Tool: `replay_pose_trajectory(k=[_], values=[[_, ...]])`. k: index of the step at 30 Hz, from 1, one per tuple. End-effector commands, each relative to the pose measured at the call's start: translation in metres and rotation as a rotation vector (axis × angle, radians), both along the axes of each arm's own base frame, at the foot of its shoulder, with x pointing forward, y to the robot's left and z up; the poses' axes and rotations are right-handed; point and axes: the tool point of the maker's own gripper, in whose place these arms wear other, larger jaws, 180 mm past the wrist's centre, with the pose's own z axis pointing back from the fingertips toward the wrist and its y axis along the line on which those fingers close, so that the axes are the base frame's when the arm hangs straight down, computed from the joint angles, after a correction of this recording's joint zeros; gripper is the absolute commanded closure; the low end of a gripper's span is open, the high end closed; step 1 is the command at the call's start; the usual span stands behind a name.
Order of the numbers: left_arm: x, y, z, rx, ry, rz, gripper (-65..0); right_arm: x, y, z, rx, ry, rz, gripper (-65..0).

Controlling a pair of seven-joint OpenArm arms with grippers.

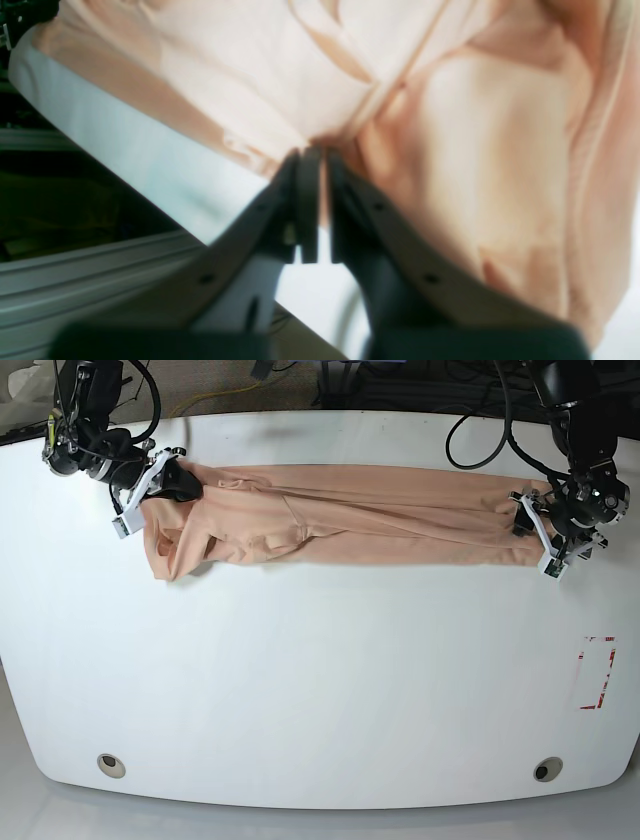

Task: Fold the T-shirt properly
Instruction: 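Pull the right gripper's shirt end outward to straighten the strip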

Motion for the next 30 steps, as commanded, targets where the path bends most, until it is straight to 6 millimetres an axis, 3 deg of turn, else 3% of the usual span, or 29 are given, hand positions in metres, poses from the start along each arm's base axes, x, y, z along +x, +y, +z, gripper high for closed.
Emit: replay_pose_trajectory(k=[1,6,10,13,18,30], values=[[-0.004,0.016,0.000,0.074,0.045,0.012,-39.6,0.014,-0.010,0.043,-0.005,-0.146,-0.002,-15.7],[-0.003,0.016,0.001,0.074,0.042,0.013,-39.6,0.021,-0.003,0.072,0.024,-0.238,0.008,-34.1],[-0.002,0.015,0.001,0.072,0.041,0.011,-39.6,0.040,0.003,0.076,0.066,-0.272,-0.009,-41.2],[-0.002,0.015,0.001,0.072,0.041,0.011,-39.6,0.053,0.002,0.062,0.069,-0.241,-0.023,-41.5],[-0.002,0.015,0.001,0.072,0.041,0.011,-39.6,0.083,-0.017,0.048,-0.045,-0.226,-0.054,-42.2],[-0.002,0.015,0.001,0.072,0.041,0.011,-39.6,0.130,-0.055,0.054,-0.355,-0.245,-0.091,-42.3]])
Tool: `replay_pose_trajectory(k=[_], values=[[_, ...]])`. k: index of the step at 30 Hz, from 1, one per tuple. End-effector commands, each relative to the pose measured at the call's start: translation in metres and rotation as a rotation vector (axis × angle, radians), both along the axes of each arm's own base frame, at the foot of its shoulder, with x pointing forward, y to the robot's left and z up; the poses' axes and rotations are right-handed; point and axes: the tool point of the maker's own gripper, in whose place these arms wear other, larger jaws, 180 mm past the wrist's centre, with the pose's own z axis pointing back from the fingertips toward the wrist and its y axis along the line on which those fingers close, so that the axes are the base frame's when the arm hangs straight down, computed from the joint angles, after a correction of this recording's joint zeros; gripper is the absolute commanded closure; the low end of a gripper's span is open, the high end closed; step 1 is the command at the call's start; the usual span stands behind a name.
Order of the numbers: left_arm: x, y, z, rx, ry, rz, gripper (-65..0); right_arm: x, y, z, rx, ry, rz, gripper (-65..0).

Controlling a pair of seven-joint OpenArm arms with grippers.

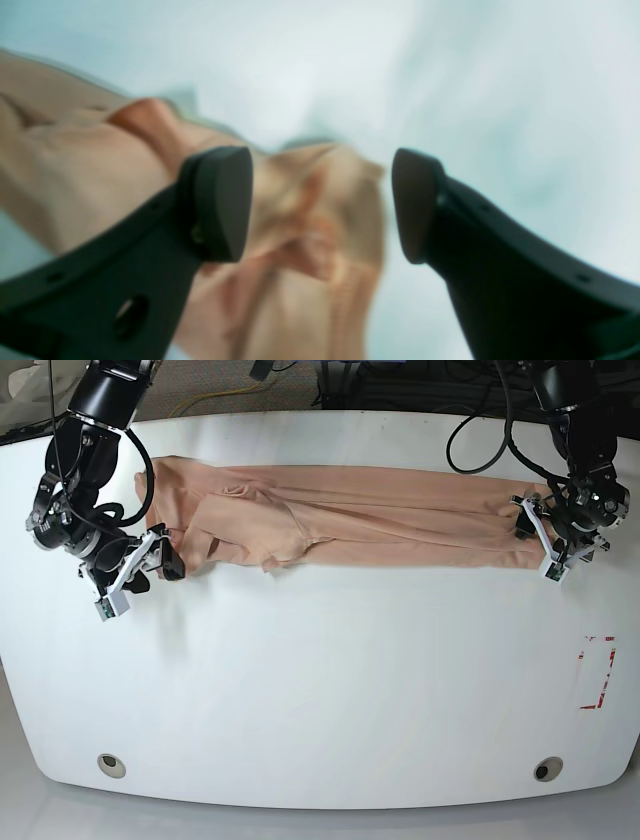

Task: Fold the T-shirt properly
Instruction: 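Pull the right gripper's shirt end outward to straighten the strip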

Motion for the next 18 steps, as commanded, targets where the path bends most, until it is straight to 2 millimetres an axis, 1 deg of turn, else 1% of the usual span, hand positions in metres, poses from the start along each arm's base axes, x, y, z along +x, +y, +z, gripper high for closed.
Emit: replay_pose_trajectory(k=[1,5,7,9,12,15,16,18], values=[[-0.006,0.012,-0.001,0.054,0.039,0.009,-39.6,0.015,-0.008,0.011,-0.071,-0.037,-0.007,-42.2],[-0.006,0.012,-0.001,0.054,0.040,0.009,-39.6,0.018,-0.005,-0.013,-0.137,0.042,0.004,-41.5],[-0.006,0.012,-0.001,0.054,0.040,0.009,-39.6,0.013,-0.006,-0.030,-0.142,0.099,0.004,-41.5],[-0.006,0.012,-0.001,0.054,0.040,0.009,-39.6,0.012,-0.004,-0.038,-0.124,0.123,0.004,-41.4],[-0.006,0.012,-0.001,0.054,0.040,0.009,-39.6,0.011,0.001,-0.044,-0.085,0.136,-0.002,-35.8],[-0.006,0.012,-0.001,0.053,0.042,0.010,-39.6,0.011,0.004,-0.045,-0.064,0.135,-0.002,-19.0],[-0.007,0.012,-0.002,0.052,0.043,0.010,-39.6,0.011,0.004,-0.044,-0.062,0.134,-0.001,-10.5],[-0.007,0.012,-0.002,0.052,0.043,0.010,-39.6,0.009,0.002,-0.044,-0.052,0.133,-0.013,0.0]])
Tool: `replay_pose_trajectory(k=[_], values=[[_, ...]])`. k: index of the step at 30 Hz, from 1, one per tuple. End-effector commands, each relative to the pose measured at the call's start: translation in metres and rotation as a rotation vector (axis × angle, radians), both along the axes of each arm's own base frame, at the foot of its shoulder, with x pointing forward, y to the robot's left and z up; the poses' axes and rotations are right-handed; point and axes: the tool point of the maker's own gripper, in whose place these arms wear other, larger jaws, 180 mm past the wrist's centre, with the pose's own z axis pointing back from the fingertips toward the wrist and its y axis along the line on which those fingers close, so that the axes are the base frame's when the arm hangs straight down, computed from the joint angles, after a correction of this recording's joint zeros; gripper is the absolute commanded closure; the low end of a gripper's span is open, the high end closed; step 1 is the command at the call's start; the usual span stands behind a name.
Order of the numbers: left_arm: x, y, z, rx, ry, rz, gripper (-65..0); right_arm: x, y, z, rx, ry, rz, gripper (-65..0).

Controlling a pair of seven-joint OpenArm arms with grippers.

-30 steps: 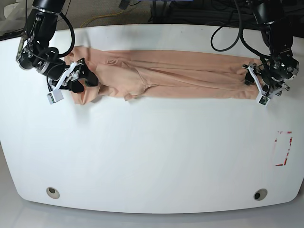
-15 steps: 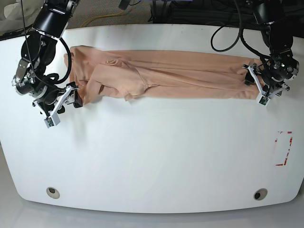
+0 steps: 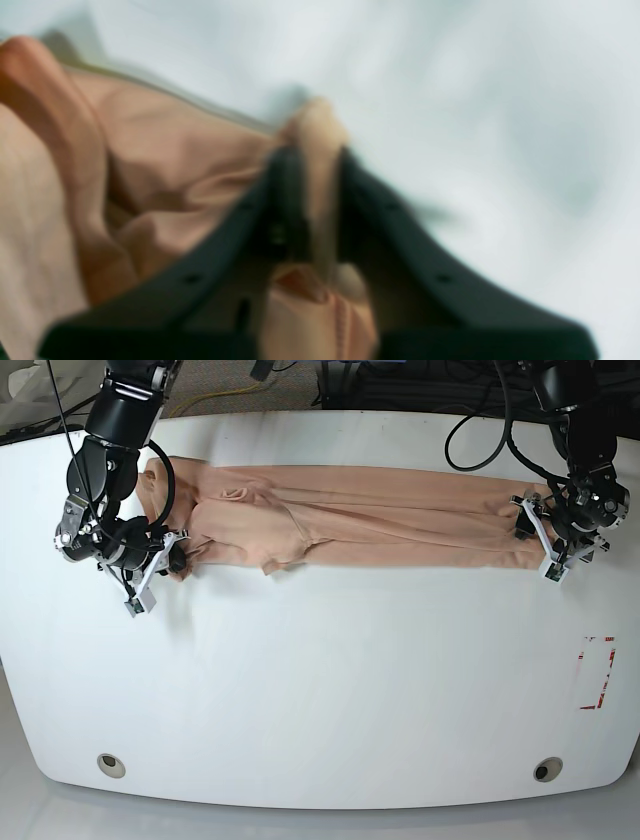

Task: Fold the T-shirt properly
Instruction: 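Pull the right gripper's shirt end outward to straighten the strip, then regrip the strip end with the right gripper and tug it taut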

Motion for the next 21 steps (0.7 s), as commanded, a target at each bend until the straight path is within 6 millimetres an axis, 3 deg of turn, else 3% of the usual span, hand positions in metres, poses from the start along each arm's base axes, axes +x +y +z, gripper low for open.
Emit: replay_pose_trajectory(k=[1,5,12,21], values=[[-0.007,0.012,-0.002,0.054,0.042,0.010,-39.6,0.011,-0.013,0.020,0.005,-0.071,-0.031,0.0],[-0.007,0.012,-0.003,0.052,0.046,0.011,-39.6,0.002,-0.032,0.033,0.033,-0.120,-0.099,-1.3],[-0.007,0.013,-0.002,0.054,0.046,0.012,-39.6,-0.017,-0.067,0.036,0.033,-0.101,-0.179,-17.3],[-0.007,0.013,-0.002,0.054,0.044,0.012,-39.6,-0.036,-0.081,0.043,0.099,-0.124,-0.207,-29.2]])
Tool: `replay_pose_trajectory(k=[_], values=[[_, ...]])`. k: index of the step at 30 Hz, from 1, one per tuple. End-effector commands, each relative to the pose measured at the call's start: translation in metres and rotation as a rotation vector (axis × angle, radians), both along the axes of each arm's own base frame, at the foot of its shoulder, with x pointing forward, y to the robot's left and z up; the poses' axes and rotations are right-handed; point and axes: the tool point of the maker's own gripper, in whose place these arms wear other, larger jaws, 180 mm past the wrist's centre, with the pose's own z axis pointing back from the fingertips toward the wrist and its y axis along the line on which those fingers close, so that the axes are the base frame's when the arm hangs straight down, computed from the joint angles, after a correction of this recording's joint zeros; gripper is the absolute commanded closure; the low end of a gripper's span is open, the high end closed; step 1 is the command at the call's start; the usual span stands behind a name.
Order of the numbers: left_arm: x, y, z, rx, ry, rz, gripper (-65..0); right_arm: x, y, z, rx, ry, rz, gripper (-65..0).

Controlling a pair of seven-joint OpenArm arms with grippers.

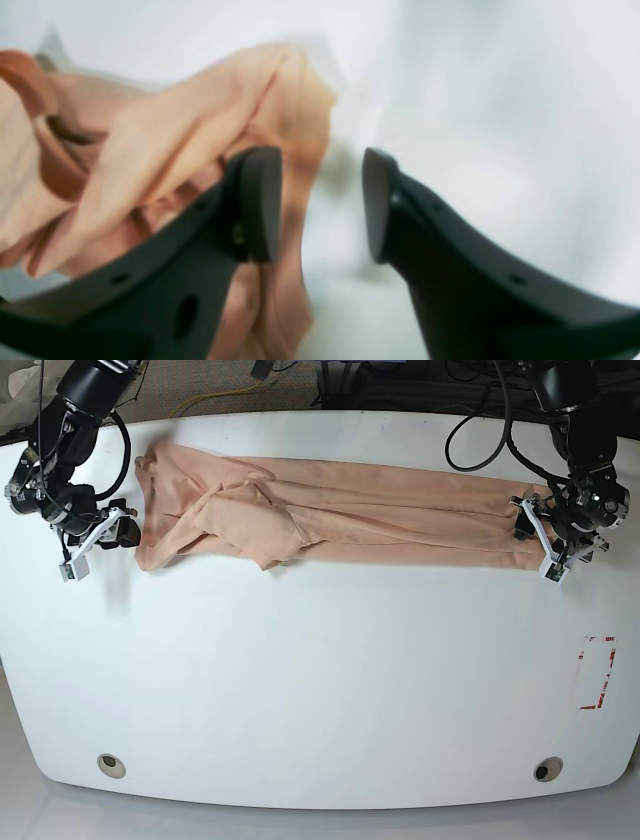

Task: Fold the T-shirt properly
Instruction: 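Regrip the strip end with the right gripper and tug it taut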

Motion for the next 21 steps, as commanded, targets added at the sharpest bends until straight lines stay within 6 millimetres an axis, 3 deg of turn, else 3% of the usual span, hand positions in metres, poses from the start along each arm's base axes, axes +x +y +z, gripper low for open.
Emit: replay_pose_trajectory(k=[1,6,9,21], values=[[-0.007,0.014,-0.001,0.064,0.047,0.010,-39.6,0.012,-0.007,0.025,0.010,-0.093,0.005,-30.1],[-0.007,0.014,-0.001,0.064,0.047,0.010,-39.6,0.015,-0.002,0.035,0.058,-0.112,0.031,-33.3],[-0.007,0.014,-0.002,0.064,0.047,0.008,-39.6,0.028,0.007,0.045,0.082,-0.142,0.055,-34.9],[-0.006,0.013,0.000,0.067,0.042,0.007,-39.6,0.075,0.104,0.046,0.118,-0.146,0.301,-35.0]])
